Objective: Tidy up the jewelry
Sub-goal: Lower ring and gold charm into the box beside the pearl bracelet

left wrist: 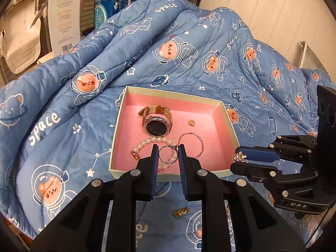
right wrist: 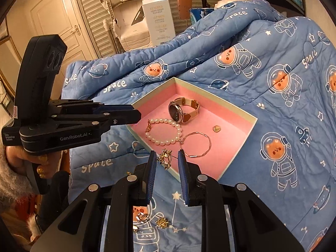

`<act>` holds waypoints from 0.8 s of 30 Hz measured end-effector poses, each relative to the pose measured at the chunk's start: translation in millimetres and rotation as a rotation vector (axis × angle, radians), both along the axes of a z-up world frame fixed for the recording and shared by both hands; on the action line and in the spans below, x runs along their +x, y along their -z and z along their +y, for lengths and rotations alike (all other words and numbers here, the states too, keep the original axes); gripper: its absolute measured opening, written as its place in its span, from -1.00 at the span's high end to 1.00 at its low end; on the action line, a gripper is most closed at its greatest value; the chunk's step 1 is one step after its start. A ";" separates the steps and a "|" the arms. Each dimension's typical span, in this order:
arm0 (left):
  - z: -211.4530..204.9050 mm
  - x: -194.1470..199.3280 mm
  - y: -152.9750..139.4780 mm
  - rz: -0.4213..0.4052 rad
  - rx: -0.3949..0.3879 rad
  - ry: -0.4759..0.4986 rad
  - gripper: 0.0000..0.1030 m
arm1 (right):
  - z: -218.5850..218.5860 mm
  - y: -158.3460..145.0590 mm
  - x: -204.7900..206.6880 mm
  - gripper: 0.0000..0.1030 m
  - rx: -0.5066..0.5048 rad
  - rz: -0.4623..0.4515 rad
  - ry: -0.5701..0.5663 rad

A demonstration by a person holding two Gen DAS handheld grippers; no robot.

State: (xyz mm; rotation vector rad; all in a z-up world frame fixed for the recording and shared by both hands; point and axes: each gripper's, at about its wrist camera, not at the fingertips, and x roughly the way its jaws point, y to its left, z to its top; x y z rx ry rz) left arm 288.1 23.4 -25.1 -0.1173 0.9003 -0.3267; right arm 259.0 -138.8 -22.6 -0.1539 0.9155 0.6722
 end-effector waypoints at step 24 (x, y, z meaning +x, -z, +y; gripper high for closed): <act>-25.1 65.1 50.9 0.200 0.156 0.138 0.63 | 42.6 55.6 76.7 0.60 -0.260 0.111 -0.151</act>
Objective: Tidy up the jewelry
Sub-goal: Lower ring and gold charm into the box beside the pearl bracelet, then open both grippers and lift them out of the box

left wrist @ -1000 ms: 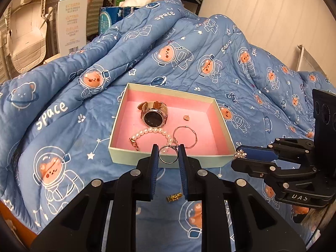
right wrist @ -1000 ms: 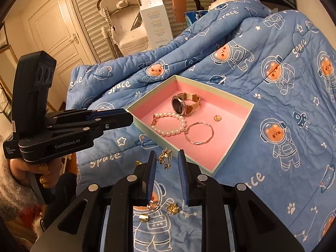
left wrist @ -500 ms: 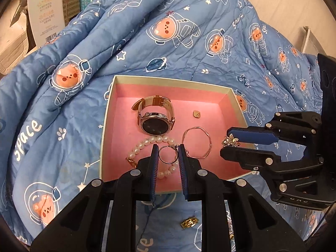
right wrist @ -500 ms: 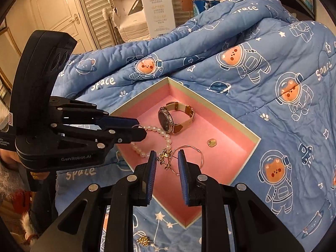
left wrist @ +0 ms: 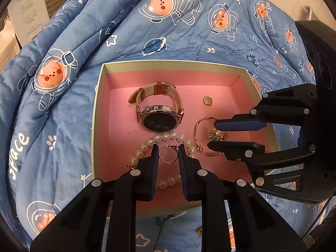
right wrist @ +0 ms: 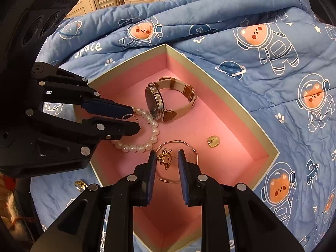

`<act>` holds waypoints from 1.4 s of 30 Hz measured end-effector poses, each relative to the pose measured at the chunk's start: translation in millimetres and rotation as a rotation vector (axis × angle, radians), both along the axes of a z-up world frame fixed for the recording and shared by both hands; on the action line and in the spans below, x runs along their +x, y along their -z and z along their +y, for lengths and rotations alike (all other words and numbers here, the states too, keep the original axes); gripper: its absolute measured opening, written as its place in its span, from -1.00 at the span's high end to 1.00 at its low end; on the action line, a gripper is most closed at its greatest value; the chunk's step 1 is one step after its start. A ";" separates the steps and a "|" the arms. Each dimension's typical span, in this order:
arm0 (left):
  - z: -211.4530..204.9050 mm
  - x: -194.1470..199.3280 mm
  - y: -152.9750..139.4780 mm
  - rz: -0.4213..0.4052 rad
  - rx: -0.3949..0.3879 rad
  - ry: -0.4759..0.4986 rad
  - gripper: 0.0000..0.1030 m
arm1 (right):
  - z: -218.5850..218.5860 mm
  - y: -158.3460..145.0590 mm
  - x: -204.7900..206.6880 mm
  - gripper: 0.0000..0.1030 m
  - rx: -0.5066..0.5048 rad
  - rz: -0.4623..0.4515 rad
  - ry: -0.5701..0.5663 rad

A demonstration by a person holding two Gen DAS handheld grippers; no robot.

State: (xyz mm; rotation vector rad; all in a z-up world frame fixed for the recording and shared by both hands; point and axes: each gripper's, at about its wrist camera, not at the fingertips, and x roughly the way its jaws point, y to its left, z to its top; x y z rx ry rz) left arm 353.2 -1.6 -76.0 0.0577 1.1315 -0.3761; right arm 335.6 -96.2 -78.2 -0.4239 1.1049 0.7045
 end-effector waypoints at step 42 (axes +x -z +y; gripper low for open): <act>47.6 -148.2 -25.0 -0.305 -0.041 -0.217 -0.72 | -60.5 -46.7 -102.7 -0.19 0.172 -0.217 0.137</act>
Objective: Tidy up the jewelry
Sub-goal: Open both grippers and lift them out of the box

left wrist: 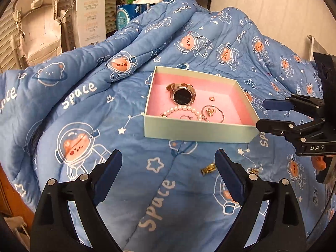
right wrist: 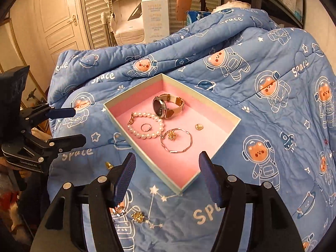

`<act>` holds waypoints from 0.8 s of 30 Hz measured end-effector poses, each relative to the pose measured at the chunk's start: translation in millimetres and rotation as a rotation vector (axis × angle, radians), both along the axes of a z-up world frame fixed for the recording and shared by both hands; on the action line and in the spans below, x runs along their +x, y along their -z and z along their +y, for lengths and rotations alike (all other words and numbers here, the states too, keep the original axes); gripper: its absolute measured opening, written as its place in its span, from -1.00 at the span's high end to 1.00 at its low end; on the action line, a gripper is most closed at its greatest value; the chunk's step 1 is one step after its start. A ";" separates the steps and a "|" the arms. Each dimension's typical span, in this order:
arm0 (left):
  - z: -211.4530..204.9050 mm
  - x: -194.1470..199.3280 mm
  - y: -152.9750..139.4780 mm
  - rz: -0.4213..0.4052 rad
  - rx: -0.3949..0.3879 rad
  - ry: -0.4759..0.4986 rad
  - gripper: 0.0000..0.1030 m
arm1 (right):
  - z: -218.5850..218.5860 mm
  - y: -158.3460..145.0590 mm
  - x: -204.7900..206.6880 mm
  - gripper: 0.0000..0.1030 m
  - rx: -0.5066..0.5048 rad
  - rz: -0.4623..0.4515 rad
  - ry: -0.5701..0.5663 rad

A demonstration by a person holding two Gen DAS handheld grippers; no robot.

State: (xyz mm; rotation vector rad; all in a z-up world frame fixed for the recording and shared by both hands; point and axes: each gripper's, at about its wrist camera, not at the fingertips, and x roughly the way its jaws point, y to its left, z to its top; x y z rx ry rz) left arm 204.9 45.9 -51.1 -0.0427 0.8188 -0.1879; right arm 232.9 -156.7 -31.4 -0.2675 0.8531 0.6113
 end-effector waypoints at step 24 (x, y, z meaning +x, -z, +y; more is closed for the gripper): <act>-43.5 -46.4 37.1 0.007 0.035 0.026 -0.62 | -9.3 60.8 -57.7 0.28 0.007 0.125 0.030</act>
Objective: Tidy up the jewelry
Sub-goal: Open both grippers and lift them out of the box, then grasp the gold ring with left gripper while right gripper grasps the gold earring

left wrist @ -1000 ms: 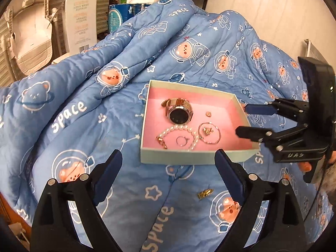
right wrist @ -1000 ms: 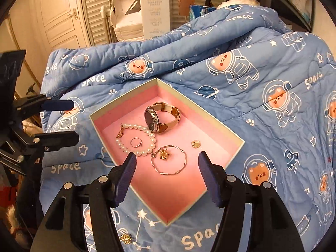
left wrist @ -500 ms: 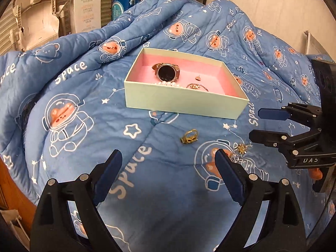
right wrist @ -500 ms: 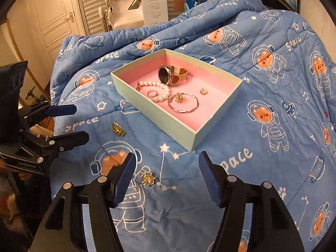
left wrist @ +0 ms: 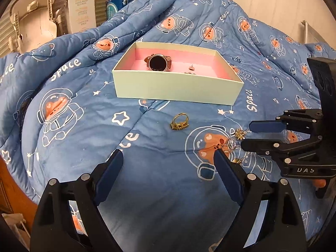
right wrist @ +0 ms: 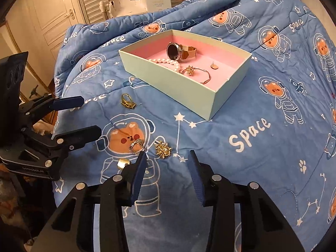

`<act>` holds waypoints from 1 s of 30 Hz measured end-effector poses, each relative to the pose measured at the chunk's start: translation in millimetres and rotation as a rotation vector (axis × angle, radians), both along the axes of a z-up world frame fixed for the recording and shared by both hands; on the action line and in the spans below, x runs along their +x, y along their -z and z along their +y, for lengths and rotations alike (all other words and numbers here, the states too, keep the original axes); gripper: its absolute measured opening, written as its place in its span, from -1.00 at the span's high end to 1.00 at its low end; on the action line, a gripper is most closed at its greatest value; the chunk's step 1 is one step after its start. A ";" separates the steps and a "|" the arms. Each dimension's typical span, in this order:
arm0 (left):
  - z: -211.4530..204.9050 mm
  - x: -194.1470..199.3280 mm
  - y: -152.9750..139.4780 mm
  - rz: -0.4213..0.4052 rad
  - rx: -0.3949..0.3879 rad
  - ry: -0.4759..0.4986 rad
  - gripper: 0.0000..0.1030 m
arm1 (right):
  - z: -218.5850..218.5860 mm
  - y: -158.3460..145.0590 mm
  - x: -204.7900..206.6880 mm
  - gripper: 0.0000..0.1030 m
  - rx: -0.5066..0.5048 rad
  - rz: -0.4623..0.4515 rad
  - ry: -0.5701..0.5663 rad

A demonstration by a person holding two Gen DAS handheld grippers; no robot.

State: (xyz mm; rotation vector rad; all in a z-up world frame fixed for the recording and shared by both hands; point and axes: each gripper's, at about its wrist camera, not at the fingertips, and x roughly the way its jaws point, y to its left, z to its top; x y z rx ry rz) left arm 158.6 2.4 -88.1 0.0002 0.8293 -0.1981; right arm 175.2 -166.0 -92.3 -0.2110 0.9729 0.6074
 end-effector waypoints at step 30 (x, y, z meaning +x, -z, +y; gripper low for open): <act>-9.8 39.5 10.4 0.047 -0.065 0.008 0.51 | 1.8 8.9 8.5 0.67 0.023 0.016 0.068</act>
